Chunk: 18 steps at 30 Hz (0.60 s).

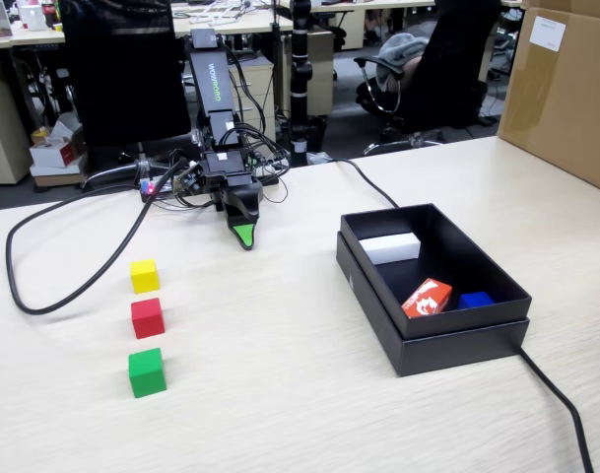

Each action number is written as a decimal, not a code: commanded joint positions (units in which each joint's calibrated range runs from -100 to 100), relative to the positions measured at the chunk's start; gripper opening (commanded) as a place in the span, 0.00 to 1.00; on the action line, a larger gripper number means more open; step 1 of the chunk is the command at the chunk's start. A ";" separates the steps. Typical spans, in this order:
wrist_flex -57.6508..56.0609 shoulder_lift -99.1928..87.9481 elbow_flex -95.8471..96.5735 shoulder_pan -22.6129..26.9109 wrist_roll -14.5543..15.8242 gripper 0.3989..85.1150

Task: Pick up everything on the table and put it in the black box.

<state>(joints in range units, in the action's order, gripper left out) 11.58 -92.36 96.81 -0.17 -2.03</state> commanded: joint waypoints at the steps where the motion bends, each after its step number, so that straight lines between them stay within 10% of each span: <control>1: -0.82 1.31 0.02 0.00 -0.20 0.57; 18: -0.82 1.20 0.11 0.00 -0.24 0.56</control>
<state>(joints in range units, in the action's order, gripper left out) 11.58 -92.36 96.90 -0.17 -2.03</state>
